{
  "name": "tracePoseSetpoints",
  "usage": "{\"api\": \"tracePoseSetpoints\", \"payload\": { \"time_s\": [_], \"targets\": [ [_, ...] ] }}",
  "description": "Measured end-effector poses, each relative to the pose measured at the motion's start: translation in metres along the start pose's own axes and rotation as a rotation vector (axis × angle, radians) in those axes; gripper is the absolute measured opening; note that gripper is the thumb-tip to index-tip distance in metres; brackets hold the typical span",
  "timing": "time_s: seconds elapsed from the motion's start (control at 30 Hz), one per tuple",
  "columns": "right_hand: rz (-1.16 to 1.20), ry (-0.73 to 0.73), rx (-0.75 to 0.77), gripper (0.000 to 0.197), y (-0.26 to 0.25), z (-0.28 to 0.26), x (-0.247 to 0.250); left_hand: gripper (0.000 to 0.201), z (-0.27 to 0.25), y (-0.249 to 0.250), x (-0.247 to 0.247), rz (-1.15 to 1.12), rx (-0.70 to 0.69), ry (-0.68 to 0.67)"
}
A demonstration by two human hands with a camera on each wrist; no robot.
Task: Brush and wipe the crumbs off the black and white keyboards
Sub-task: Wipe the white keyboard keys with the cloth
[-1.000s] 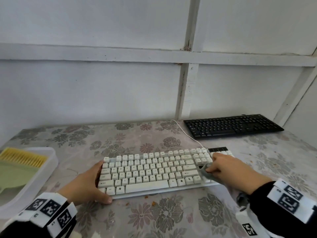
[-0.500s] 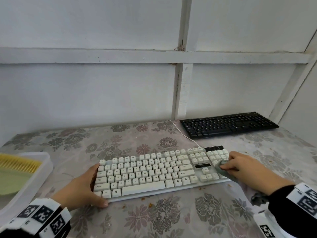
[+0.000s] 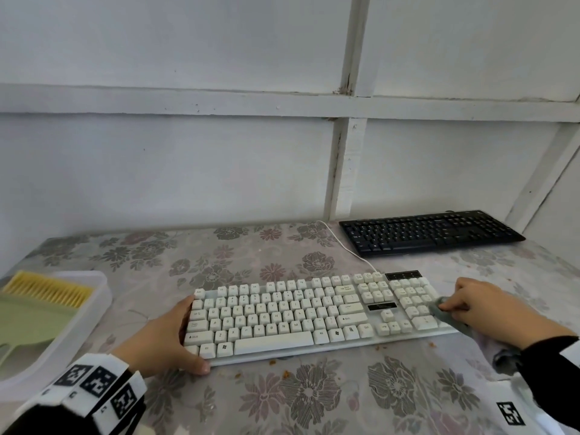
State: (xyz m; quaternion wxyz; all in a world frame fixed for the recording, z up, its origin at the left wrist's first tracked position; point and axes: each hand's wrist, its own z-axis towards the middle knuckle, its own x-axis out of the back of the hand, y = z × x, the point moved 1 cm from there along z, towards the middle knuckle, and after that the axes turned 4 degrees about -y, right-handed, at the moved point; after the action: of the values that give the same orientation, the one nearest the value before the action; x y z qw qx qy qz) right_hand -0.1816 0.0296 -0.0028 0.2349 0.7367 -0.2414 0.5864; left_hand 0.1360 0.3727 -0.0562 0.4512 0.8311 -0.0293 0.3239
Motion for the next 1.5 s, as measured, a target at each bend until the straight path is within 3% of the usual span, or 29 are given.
{"api": "tracePoseSetpoints", "payload": {
  "time_s": [0.13, 0.27, 0.4, 0.6, 0.7, 0.93, 1.03, 1.2, 1.5],
  "targets": [
    [0.068, 0.067, 0.044, 0.017, -0.015, -0.002, 0.003, 0.126, 0.001, 0.000, -0.001, -0.023, 0.000, 0.011],
    [0.088, 0.033, 0.126, 0.020, -0.035, 0.002, -0.007, 0.144, 0.001, -0.001, 0.001, 0.006, 0.002, -0.011],
    [0.065, 0.025, 0.054, 0.020, -0.018, 0.007, -0.008, 0.150, 0.000, -0.001, 0.002, 0.007, 0.006, -0.017],
    [-0.055, 0.033, -0.134, 0.023, -0.007, 0.010, 0.001, 0.131, 0.000, -0.001, 0.000, 0.051, 0.033, 0.031],
    [0.028, 0.051, -0.018, 0.030, -0.045, 0.009, 0.015, 0.128, 0.002, 0.000, 0.000, 0.065, 0.037, 0.024],
    [0.400, 0.053, 0.522, 0.033, -0.213, -0.003, 0.030, 0.119, -0.002, 0.006, -0.001, 0.085, 0.043, 0.012],
    [0.381, 0.057, 0.717, 0.029, -0.276, -0.001, 0.024, 0.127, 0.000, 0.002, 0.001, 0.077, 0.039, -0.004],
    [0.226, 0.058, 0.737, 0.025, -0.328, 0.006, 0.008, 0.126, 0.001, 0.000, 0.001, 0.171, 0.058, 0.012],
    [0.178, 0.041, 0.715, 0.029, -0.315, -0.002, 0.005, 0.132, 0.001, -0.002, 0.003, 0.117, 0.020, -0.016]
  ]
}}
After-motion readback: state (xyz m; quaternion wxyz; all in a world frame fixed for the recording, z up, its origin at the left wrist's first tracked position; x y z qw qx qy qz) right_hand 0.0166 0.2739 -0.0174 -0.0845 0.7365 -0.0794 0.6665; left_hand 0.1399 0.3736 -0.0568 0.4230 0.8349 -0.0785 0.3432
